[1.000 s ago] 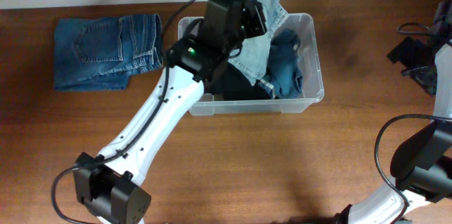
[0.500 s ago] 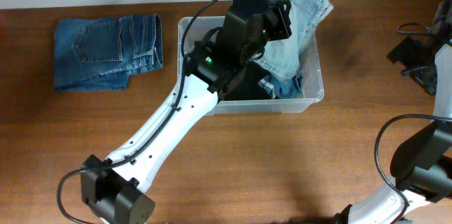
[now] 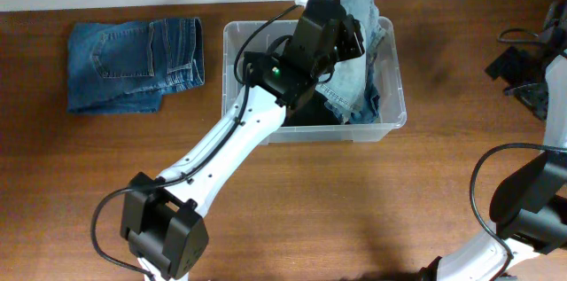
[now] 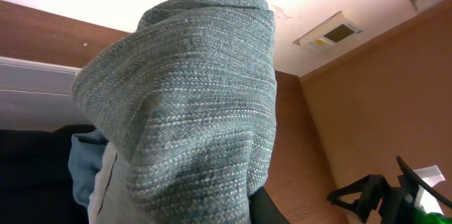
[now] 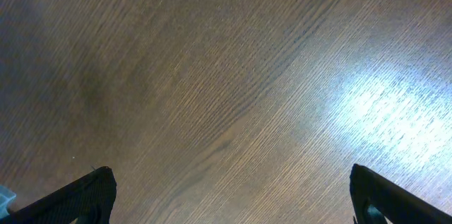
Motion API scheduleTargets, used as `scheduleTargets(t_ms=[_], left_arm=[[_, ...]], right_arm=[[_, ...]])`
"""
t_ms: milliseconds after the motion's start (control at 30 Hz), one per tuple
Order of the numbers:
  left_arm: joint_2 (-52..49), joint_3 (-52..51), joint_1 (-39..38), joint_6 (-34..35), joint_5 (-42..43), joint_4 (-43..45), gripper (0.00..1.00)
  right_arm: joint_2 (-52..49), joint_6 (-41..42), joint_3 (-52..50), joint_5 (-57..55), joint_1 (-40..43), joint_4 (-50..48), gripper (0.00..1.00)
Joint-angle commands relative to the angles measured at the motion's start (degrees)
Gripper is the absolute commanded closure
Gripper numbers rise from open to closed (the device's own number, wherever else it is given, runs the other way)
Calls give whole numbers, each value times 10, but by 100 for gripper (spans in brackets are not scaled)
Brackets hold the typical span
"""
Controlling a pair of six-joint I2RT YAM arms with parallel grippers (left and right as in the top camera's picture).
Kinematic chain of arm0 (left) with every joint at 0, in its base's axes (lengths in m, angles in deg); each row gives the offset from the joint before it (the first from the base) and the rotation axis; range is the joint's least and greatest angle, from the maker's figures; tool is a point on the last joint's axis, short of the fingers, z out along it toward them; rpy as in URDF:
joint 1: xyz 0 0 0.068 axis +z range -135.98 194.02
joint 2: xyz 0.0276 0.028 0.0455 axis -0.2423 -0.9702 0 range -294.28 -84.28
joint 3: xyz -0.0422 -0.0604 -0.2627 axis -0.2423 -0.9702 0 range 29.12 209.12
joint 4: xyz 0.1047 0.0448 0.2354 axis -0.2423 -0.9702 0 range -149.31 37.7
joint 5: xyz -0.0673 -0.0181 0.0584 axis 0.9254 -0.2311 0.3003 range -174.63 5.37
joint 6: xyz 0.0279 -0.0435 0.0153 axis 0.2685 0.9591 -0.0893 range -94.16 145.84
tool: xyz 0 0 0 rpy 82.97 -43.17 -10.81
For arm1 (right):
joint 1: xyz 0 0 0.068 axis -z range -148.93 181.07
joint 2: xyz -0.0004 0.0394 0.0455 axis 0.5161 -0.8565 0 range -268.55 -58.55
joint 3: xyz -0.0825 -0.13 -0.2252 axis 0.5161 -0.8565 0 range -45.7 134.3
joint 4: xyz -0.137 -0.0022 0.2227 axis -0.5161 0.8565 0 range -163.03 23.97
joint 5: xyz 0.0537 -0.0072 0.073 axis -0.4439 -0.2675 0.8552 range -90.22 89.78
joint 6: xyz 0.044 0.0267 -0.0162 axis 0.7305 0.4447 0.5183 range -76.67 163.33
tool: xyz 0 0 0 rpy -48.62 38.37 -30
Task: Pack container
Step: 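Lower the light-grey jeans into the container and release it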
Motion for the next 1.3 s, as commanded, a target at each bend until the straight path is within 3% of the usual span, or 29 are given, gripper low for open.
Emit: scheduleTargets(t_ms=[0,200,467,767,967,1267], left_arm=[[8,16,0,9,12,16,99],[8,22,0,9,64,67,99],[8,58,0,9,65,60,99],[5,58,0,12,34,-18,100],[-21,58,1,62,28,-51,99],[-66,57,3,74,23,-84,99]], right_arm=[[1,7,-3,-7,0,0,2],[1,7,-3,-7,1,0,2],[1,7,-3,-7,0,0,2],[1,7,-3,-7,1,0,2],[1,7,-3,-7,0,0,2],[1,7,-3,-7,0,0,2]])
